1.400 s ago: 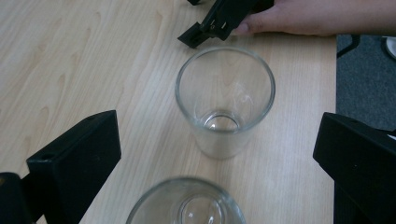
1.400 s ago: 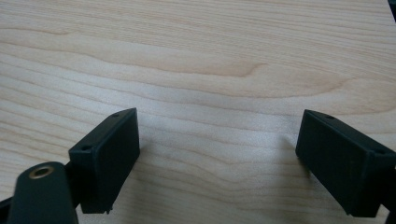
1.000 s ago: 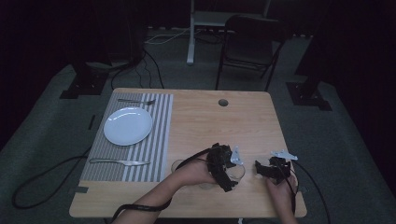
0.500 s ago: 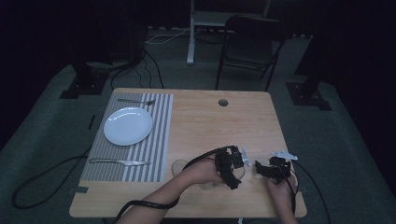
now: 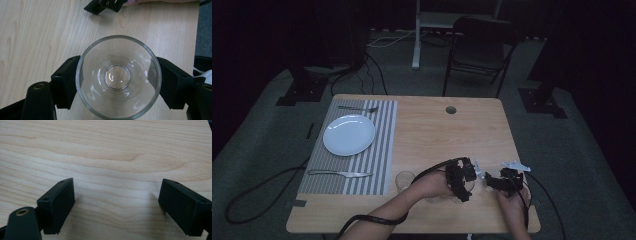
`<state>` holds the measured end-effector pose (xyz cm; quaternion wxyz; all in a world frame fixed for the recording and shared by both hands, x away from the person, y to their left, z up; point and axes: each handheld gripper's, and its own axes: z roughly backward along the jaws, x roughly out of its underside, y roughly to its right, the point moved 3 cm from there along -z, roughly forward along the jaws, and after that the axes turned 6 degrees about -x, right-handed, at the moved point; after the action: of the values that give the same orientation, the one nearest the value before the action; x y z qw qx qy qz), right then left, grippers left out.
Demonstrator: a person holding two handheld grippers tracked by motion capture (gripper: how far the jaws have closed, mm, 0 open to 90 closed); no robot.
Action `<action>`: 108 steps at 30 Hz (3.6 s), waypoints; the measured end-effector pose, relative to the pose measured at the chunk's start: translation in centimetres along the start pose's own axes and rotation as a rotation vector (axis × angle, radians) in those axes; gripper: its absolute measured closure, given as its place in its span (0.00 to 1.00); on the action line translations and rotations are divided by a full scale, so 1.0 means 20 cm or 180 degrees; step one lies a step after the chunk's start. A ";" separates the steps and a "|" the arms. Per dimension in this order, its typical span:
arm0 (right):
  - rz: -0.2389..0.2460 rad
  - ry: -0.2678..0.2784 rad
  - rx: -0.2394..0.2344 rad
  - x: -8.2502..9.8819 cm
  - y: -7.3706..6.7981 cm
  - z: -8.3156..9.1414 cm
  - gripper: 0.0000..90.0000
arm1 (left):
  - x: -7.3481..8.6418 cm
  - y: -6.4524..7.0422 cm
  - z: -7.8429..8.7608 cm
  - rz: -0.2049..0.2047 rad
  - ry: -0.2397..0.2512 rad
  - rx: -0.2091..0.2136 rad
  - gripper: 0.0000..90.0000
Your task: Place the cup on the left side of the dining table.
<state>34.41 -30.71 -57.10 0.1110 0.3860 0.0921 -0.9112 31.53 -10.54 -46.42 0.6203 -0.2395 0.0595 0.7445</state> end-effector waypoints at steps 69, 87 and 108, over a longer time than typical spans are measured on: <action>0.0003 0.0002 0.0001 0.00 0.00 0.00 0.15 | 0.40 -0.48 0.25 0.1129 -0.0064 -0.0578 0.32; -0.0002 0.0001 -0.0001 0.00 0.00 0.00 0.15 | 0.78 -0.61 0.46 0.1700 -0.0138 -0.0921 0.32; 0.0000 0.0000 0.0000 0.00 0.00 0.00 0.15 | 1.12 -0.74 0.55 0.2166 -0.0345 -0.1225 0.32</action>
<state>34.41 -30.71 -57.10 0.1110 0.3860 0.0921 -0.9112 39.96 17.14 -43.31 0.2840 -0.2783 -0.0379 0.9167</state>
